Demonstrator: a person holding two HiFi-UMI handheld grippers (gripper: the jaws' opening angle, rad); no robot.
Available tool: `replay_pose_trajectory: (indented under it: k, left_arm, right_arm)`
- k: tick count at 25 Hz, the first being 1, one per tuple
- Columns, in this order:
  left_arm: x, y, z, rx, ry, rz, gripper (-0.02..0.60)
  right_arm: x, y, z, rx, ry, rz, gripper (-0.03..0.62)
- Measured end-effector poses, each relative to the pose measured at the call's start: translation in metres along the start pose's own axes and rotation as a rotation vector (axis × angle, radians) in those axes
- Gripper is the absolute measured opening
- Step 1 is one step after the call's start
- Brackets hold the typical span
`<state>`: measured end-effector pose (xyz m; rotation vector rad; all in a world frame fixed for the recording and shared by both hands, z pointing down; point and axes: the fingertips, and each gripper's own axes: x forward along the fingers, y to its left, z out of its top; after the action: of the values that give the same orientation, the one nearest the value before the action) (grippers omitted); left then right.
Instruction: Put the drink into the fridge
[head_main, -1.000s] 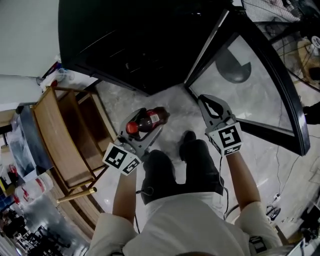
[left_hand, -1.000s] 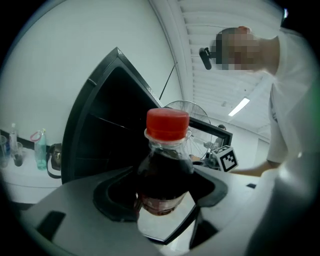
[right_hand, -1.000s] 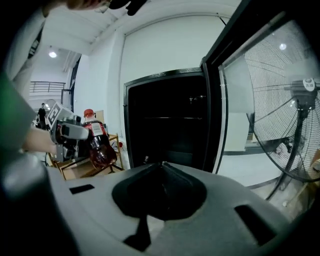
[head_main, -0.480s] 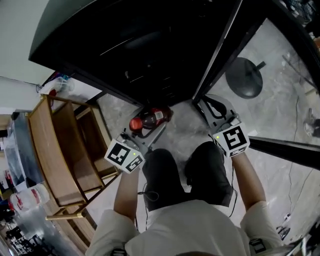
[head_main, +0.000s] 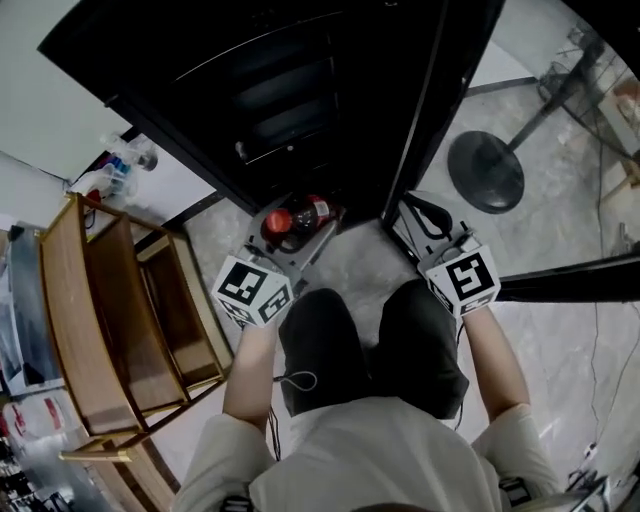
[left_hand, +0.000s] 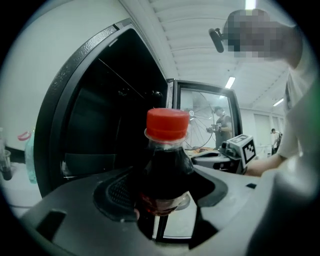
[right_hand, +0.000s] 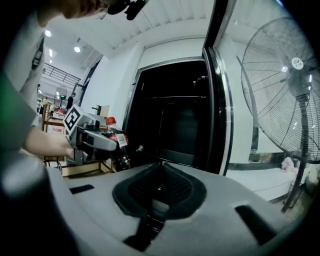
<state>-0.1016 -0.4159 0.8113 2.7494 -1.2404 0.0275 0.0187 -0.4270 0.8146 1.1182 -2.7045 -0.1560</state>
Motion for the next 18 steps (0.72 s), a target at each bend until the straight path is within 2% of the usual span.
replay_pose_trajectory:
  k: [5,12,18]
  left_arm:
    - [0.025,0.009,0.005,0.039,0.000,0.019,0.295]
    - [0.072,0.035,0.041,0.135,0.025,0.087,0.296]
    - [0.122,0.068,0.051,0.161,0.148,0.126,0.296]
  right_arm:
    - [-0.008,0.001,-0.001,-0.024,0.004,-0.006,0.012]
    - [-0.024,-0.003,0.018,-0.043,0.021,-0.014,0.012]
    - [-0.028,-0.011,0.035,-0.070,0.000,-0.027,0.014]
